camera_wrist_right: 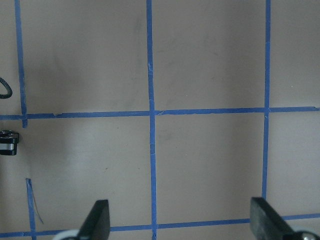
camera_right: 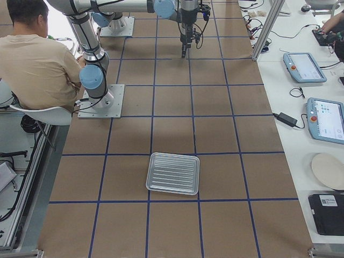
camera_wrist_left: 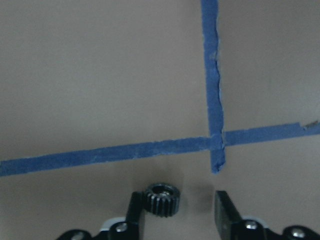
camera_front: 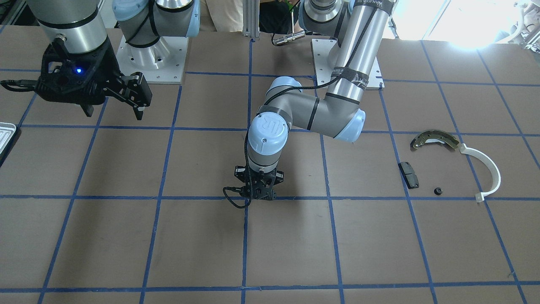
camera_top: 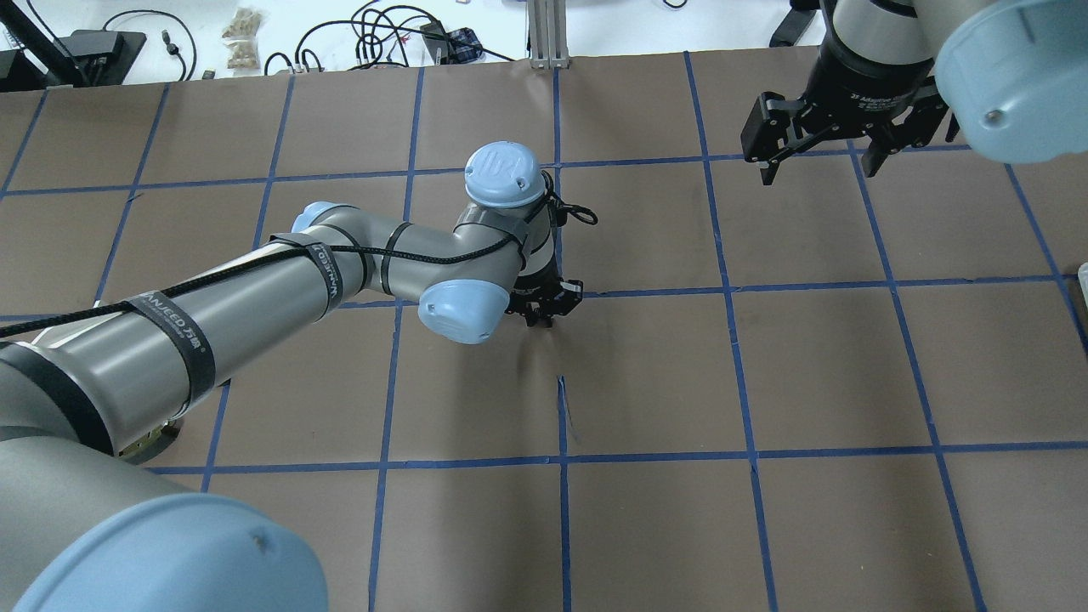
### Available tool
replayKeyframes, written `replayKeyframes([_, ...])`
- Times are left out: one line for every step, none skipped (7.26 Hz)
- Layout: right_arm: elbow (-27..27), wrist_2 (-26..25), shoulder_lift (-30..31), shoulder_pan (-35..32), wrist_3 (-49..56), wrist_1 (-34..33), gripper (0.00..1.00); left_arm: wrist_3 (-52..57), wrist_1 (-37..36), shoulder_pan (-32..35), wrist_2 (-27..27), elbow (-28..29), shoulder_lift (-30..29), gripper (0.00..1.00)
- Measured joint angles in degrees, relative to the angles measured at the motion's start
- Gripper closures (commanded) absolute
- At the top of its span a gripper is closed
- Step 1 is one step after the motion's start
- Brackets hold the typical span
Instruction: Place bearing gear from tray to pile
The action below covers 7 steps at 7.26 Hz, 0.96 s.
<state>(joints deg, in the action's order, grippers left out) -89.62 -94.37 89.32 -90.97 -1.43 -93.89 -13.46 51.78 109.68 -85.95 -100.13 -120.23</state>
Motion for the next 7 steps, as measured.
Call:
replayKeyframes([0.0,-0.1,0.1,0.0,0.0,0.1,0.0,0.8,0.0,-0.5,-0.5,0.2,0.6,1.0])
replayKeyframes([0.0,-0.1,0.3,0.0,0.0,0.1,0.0,2.5,0.1,-2.0,-1.7,0.2,1.8,1.0])
replayKeyframes([0.0,-0.2,0.4,0.1,0.0,0.2,0.0,4.3,0.9,-4.5,-3.0,-0.1,3.5,1.0])
replayKeyframes([-0.1,-0.3,0.6,0.1,0.0,0.2,0.0,6.0,2.1,-7.7,-5.1,-1.0,5.9,1.0])
replayKeyframes([-0.1,-0.2,1.0,0.2,0.0,0.2,0.0,8.4,3.2,-11.7,-7.5,-2.3,8.6,1.0])
replayKeyframes([-0.2,0.0,1.5,0.3,0.1,0.1,0.0,13.8,4.1,-17.4,-8.6,-4.1,11.0,1.0])
replayKeyframes([-0.4,0.2,1.8,0.2,0.1,0.0,0.0,20.8,4.5,-23.5,-9.0,-5.4,12.8,1.0])
